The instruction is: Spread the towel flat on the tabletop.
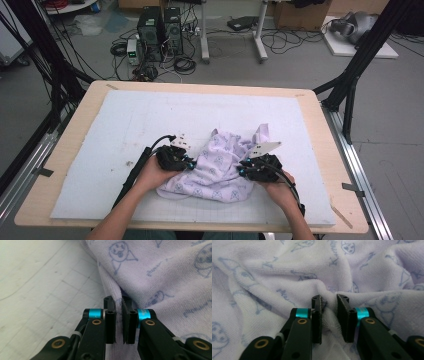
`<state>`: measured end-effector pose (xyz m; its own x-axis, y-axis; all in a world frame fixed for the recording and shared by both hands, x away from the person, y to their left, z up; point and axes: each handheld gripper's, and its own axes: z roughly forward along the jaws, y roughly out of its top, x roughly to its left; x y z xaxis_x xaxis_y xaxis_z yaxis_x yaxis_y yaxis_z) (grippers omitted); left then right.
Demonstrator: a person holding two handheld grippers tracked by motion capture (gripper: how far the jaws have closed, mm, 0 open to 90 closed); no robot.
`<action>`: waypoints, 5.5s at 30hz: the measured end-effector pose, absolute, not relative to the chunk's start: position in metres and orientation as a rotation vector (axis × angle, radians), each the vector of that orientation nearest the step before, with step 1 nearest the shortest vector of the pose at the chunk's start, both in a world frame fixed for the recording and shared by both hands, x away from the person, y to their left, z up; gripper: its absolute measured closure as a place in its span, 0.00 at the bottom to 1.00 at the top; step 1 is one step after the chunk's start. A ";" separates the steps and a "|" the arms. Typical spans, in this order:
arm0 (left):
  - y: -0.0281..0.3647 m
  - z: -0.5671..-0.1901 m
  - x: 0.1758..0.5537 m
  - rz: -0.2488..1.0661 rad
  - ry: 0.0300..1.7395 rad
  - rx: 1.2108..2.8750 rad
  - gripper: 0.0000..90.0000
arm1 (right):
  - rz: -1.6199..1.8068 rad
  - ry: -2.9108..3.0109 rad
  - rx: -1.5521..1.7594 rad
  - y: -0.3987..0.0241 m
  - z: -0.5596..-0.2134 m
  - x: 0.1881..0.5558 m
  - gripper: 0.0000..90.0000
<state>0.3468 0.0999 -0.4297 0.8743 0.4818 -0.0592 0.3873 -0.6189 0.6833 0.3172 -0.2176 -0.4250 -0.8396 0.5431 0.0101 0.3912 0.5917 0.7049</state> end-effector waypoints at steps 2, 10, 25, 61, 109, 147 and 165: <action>0.107 -0.422 0.343 0.209 0.641 2.292 0.93 | 1.087 2.611 0.755 -0.216 -0.420 0.318 0.87; 0.157 -0.377 0.326 0.372 0.714 2.130 0.93 | 1.176 2.555 0.694 -0.206 -0.390 0.328 0.88; 0.212 -0.362 0.254 0.508 0.749 2.085 0.93 | 1.278 2.621 0.485 -0.171 -0.366 0.294 0.88; 0.110 -0.423 0.353 0.236 0.667 2.333 0.93 | 1.070 2.567 0.713 -0.214 -0.377 0.313 0.94; 0.201 -0.426 0.324 0.275 0.905 2.298 0.82 | 1.071 2.844 0.710 -0.157 -0.402 0.371 0.75; 0.206 -0.391 0.346 0.432 0.943 2.049 0.50 | 1.287 2.519 0.759 -0.202 -0.362 0.365 0.54; 0.215 -0.415 0.266 0.307 0.774 2.083 0.45 | 1.356 2.610 0.572 -0.206 -0.404 0.266 0.51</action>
<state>0.2661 0.2151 -0.4145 0.7763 0.6272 -0.0637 0.4130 -0.4295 0.8031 0.2662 -0.2055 -0.4044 -0.9169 0.3965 0.0457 0.2655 0.5202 0.8117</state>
